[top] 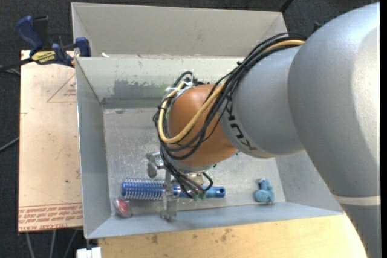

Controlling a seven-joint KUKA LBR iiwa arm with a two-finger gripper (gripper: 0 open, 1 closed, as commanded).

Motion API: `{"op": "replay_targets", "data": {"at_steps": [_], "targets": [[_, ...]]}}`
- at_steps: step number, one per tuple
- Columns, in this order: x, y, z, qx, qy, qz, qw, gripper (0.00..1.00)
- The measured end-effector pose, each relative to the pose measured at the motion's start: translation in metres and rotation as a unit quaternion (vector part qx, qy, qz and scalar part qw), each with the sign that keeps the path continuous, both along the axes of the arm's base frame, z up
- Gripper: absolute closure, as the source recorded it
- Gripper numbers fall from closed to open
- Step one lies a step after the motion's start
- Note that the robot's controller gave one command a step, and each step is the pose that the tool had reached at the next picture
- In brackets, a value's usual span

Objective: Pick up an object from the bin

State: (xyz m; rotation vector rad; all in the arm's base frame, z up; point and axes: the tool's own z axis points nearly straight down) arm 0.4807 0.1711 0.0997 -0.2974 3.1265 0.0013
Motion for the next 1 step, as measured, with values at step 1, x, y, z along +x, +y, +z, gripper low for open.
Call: {"op": "replay_targets", "data": {"at_steps": [1], "targets": [[0.0069, -0.0065, -0.0290, 0.002, -0.0054, -0.007, 1.0000, 0.00]]}}
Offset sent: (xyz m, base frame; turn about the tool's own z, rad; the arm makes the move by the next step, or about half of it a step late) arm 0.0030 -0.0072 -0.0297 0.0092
